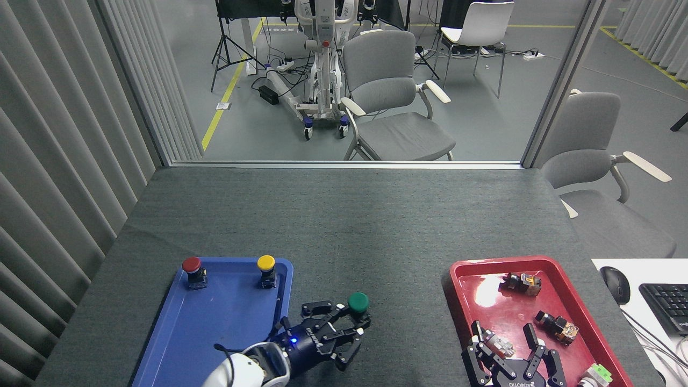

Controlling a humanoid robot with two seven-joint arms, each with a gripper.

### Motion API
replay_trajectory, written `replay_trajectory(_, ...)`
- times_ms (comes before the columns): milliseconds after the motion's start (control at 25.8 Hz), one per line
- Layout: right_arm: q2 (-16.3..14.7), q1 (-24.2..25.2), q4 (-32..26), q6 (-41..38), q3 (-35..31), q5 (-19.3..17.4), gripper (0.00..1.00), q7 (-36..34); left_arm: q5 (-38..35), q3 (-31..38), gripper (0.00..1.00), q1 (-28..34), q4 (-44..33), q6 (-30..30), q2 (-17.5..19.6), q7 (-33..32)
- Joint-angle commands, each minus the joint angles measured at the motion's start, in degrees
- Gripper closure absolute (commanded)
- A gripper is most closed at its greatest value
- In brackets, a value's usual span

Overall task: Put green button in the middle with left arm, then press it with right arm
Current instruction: 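Carry the green button out of the tray toward the table middle, then release the green button on the table and withdraw the left gripper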

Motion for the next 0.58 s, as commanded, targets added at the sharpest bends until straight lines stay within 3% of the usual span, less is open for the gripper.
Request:
replay_trajectory(0, -0.19, -0.03, 0.08, 0.01, -0.16, 0.0, 0.0, 0.01, -0.61, -2.4, 1.0, -3.53, 9.43, 0.65, -6.35, -0.17)
replay_trajectory(116, 0.07, 0.06, 0.08, 0.01, -0.16, 0.61, 0.0, 0.01, -0.08, -2.13, 1.0, -4.94, 16.64, 2.06, -10.22, 0.09)
replay_trajectory(232, 0.16, 0.14, 0.08, 0.01, -0.43, 0.96, 0.0, -0.08, 0.18, -2.13, 1.0, -4.94, 17.16, 5.48, -10.22, 0.79)
replay_trajectory(349, 0.16, 0.14, 0.08, -0.08, -0.43, 1.05, 0.0, -0.17, 0.27, -2.13, 0.92, -4.94, 18.22, 7.24, -10.83, 1.15)
replay_trajectory(426, 0.25, 0.14, 0.08, -0.25, -0.51, 1.05, 0.0, -0.25, 0.71, -1.87, 0.74, -4.76, 18.04, 9.17, -10.92, 1.23)
replay_trajectory(542, 0.43, 0.06, 0.17, -0.25, -0.51, 1.23, 0.0, -0.25, 1.06, -1.78, 0.33, -4.06, 17.52, 13.22, -10.92, 1.94)
